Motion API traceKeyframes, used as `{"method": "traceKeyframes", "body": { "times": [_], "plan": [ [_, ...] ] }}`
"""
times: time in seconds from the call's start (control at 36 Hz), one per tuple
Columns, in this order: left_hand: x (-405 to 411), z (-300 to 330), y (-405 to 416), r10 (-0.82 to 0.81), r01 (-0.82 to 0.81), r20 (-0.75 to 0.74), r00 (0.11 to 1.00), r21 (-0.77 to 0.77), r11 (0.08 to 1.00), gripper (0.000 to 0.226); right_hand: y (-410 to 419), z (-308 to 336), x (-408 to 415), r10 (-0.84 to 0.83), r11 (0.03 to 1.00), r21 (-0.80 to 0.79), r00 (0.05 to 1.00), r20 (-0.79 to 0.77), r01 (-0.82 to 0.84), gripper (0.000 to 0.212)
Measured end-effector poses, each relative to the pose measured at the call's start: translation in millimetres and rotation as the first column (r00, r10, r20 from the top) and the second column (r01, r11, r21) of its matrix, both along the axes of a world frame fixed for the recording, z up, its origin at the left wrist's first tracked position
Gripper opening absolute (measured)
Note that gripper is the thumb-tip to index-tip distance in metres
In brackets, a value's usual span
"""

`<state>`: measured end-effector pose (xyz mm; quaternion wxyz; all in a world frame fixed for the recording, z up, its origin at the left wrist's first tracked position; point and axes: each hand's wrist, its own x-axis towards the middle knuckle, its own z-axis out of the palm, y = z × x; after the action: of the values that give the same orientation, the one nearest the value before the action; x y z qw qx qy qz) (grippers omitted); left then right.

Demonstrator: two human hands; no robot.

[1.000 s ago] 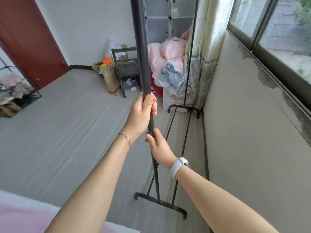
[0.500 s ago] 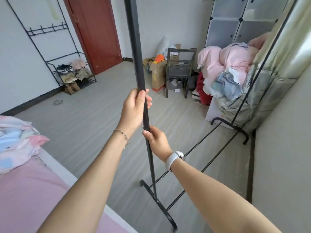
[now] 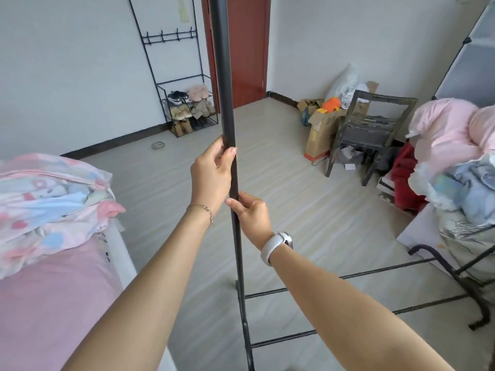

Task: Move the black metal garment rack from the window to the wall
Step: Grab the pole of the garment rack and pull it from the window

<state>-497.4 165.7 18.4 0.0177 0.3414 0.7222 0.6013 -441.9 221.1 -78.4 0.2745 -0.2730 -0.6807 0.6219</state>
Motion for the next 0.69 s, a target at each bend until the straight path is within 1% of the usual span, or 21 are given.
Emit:
{"method": "traceKeyframes", "body": {
  "times": [0.06, 0.14, 0.28, 0.33, 0.44, 0.53, 0.69],
  "plan": [
    [-27, -2, 17, 0.077, -0.077, -0.015, 0.997, -0.016, 0.997, 0.022, 20, 0, -26, 0.075, 0.997, -0.008, 0.997, -0.009, -0.075, 0.025],
    [-59, -3, 38, 0.138, -0.138, 0.015, 0.99, -0.001, 0.99, 0.028, 47, -2, -56, 0.189, 0.982, 0.023, 0.982, 0.005, -0.19, 0.024],
    [-93, 0, 76, 0.228, -0.227, 0.04, 0.973, -0.02, 0.974, 0.027, 93, -1, -97, 0.273, 0.96, 0.054, 0.962, 0.015, -0.274, 0.021],
    [-105, 3, 90, 0.236, -0.234, 0.047, 0.971, -0.03, 0.972, 0.028, 106, 1, -114, 0.277, 0.959, 0.058, 0.96, 0.03, -0.279, 0.021],
    [-134, 8, 115, 0.238, -0.235, 0.027, 0.971, -0.097, 0.967, 0.032, 128, 3, -148, 0.253, 0.964, 0.066, 0.965, 0.065, -0.258, 0.017],
    [-161, 7, 132, 0.241, -0.237, 0.034, 0.97, -0.096, 0.967, 0.033, 144, 6, -174, 0.221, 0.973, 0.045, 0.971, 0.089, -0.226, 0.015],
    [-226, 6, 170, 0.27, -0.264, 0.077, 0.96, -0.076, 0.961, 0.028, 179, 9, -236, 0.206, 0.978, -0.007, 0.973, 0.108, -0.206, 0.018]
  ]
}}
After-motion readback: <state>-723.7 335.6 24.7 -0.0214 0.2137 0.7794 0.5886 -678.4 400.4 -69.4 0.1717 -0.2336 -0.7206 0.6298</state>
